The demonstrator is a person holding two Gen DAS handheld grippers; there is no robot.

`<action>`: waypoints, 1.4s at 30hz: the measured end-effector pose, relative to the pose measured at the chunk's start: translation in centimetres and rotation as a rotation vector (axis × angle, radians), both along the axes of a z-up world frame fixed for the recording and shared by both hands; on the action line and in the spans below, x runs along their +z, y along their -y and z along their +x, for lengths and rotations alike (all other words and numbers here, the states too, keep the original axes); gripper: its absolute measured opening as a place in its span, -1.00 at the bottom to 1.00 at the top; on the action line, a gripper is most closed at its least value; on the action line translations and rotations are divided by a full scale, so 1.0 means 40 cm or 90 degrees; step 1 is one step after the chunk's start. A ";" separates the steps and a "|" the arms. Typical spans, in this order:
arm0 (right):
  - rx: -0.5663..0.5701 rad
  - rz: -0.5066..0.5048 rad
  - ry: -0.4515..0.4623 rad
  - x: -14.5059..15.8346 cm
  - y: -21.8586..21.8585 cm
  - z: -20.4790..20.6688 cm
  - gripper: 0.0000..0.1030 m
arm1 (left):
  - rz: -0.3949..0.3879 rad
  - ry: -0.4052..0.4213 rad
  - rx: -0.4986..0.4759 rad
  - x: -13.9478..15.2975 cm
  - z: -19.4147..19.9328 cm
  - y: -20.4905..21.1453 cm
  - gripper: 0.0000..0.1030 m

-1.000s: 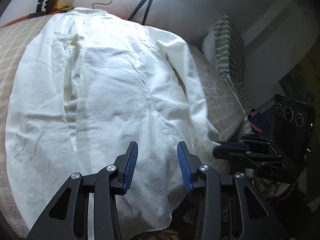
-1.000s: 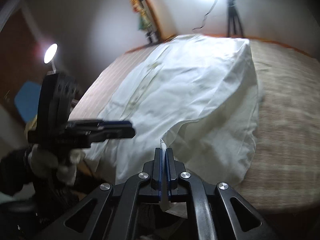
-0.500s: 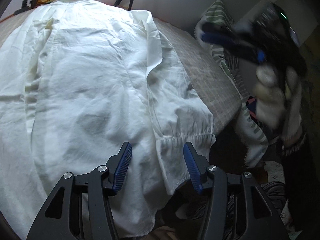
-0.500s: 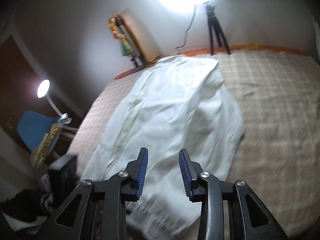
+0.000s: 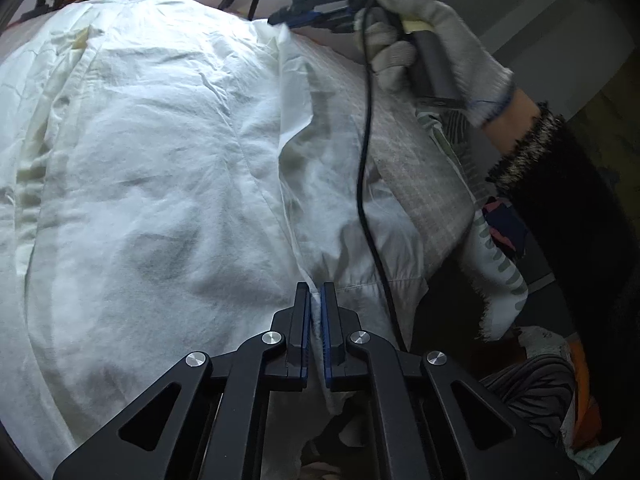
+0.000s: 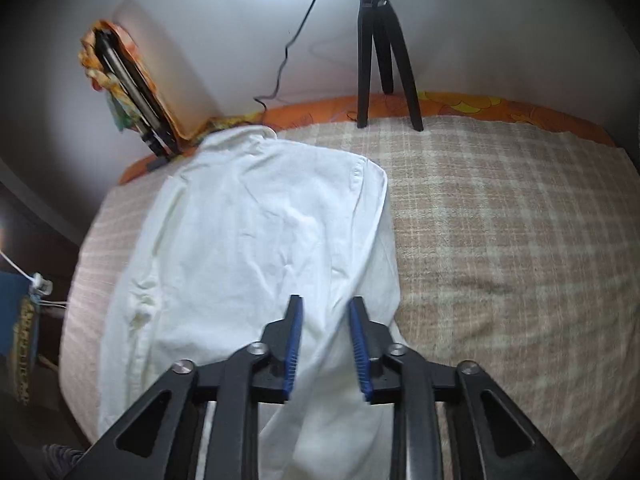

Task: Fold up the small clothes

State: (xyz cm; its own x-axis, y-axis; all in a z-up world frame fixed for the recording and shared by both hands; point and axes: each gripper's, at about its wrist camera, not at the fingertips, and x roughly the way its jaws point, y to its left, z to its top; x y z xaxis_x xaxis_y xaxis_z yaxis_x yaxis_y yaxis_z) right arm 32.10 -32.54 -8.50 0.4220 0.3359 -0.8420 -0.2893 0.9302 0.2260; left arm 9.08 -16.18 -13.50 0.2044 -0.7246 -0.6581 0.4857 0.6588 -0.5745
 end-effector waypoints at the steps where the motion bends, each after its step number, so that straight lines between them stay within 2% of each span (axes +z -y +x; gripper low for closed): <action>1: 0.002 -0.012 0.002 -0.004 -0.011 0.003 -0.99 | -0.004 -0.001 -0.001 0.002 -0.002 -0.004 -0.94; 8: 0.059 -0.084 0.052 0.020 -0.086 -0.018 -1.00 | -0.018 0.019 0.004 0.018 -0.019 -0.040 -0.94; 12: 0.056 -0.083 0.061 0.037 -0.099 -0.024 -1.00 | -0.021 0.034 -0.006 0.030 -0.046 -0.038 -0.94; 19: 0.119 -0.103 0.080 0.037 -0.209 -0.040 -1.00 | -0.078 -0.044 0.033 -0.010 -0.046 -0.064 -0.95; 23: 0.166 -0.115 0.063 -0.024 -0.296 -0.034 -1.00 | -0.077 -0.075 0.031 -0.036 -0.047 -0.063 -0.94; 26: 0.173 -0.126 0.042 -0.073 -0.319 -0.032 -0.98 | -0.072 -0.084 0.036 -0.046 -0.046 -0.065 -0.95; 27: 0.165 -0.120 0.035 -0.077 -0.312 -0.031 -0.97 | -0.072 -0.086 0.035 -0.045 -0.046 -0.066 -0.93; 29: 0.150 -0.071 0.029 -0.059 -0.274 -0.038 -0.62 | -0.064 -0.084 0.031 -0.035 -0.045 -0.067 -0.92; 30: 0.136 -0.046 0.037 -0.036 -0.242 -0.049 -0.58 | -0.058 -0.078 0.029 -0.031 -0.046 -0.065 -0.92; 33: 0.102 0.011 0.057 0.030 -0.133 -0.108 -0.58 | -0.044 -0.068 0.025 -0.023 -0.051 -0.053 -0.90; 36: 0.082 0.050 0.059 0.062 -0.019 -0.210 -0.53 | -0.036 -0.058 0.023 -0.020 -0.056 -0.057 -0.90; 39: 0.072 0.077 0.046 0.052 0.077 -0.338 -0.52 | -0.035 -0.058 0.026 -0.022 -0.064 -0.045 -0.90; 42: 0.064 0.107 0.002 -0.003 0.139 -0.454 -0.51 | -0.031 -0.054 0.030 -0.019 -0.072 -0.032 -0.90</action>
